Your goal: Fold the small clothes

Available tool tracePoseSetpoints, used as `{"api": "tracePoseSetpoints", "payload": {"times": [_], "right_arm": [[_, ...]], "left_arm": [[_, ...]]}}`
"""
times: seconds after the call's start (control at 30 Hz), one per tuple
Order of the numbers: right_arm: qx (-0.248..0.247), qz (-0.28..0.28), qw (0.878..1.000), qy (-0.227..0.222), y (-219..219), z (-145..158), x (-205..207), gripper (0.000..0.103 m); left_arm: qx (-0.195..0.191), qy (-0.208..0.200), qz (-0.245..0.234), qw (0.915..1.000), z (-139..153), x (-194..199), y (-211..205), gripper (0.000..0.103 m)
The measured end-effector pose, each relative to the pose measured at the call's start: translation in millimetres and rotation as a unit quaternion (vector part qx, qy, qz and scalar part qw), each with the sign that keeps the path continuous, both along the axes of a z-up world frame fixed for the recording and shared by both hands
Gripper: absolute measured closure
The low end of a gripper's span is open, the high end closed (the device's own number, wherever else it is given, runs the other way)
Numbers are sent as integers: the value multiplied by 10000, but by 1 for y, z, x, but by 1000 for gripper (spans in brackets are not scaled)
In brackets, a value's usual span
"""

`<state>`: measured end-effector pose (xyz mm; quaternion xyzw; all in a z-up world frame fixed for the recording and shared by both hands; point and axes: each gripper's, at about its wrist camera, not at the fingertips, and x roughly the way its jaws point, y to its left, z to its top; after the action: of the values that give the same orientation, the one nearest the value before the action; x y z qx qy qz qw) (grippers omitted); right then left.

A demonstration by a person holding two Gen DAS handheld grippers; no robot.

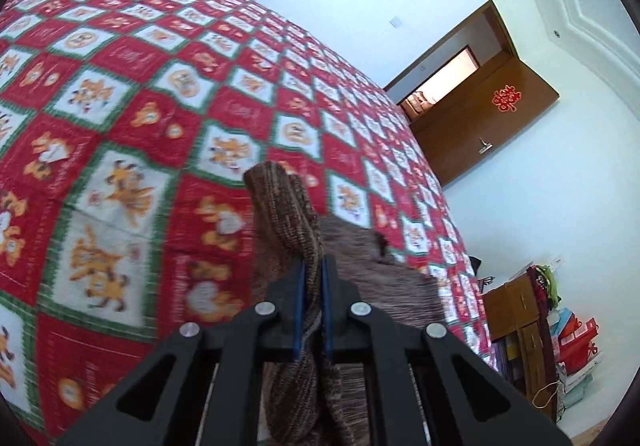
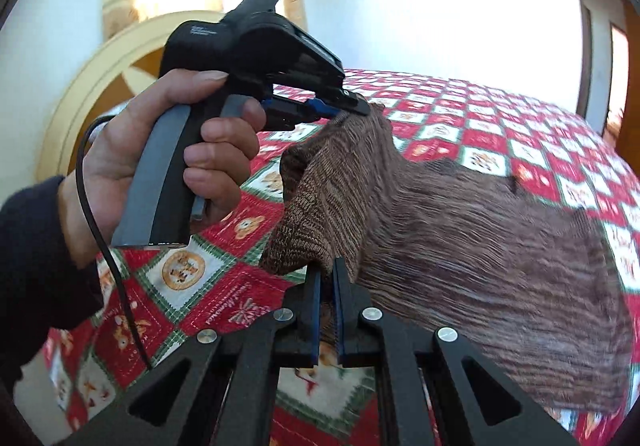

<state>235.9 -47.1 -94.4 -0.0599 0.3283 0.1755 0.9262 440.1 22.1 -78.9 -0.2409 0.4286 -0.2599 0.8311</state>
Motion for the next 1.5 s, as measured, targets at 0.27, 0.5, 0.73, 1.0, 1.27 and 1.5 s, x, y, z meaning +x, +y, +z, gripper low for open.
{"api": "tracePoseSetpoints", "payload": {"times": [0.27,0.5,0.73,1.0,1.27,1.5], "right_arm": [[409,-411,9983,6,-50,14,-1,100],[753,-803,9939,113,-99,24,-11,100],[888,-1172,9890,141,-143,33,-26,100],[967,-1684,9801,423,-195,19,-37,100],[1156,-2164,9658,840,-240,-3,-44,100],[1369,-2386,9569,933,-260,-13,-47,100]], "left_arm": [[56,-144,-326,9993,17,-1,-62,95],[134,-258,-712,9970,27,-5,-110,95],[142,-319,-1139,9929,31,-9,-165,95],[335,-206,-1575,9867,14,-14,-227,95],[551,-50,-1865,9809,-16,-25,-277,95],[948,-138,-1944,9762,-30,-36,-298,93]]}}
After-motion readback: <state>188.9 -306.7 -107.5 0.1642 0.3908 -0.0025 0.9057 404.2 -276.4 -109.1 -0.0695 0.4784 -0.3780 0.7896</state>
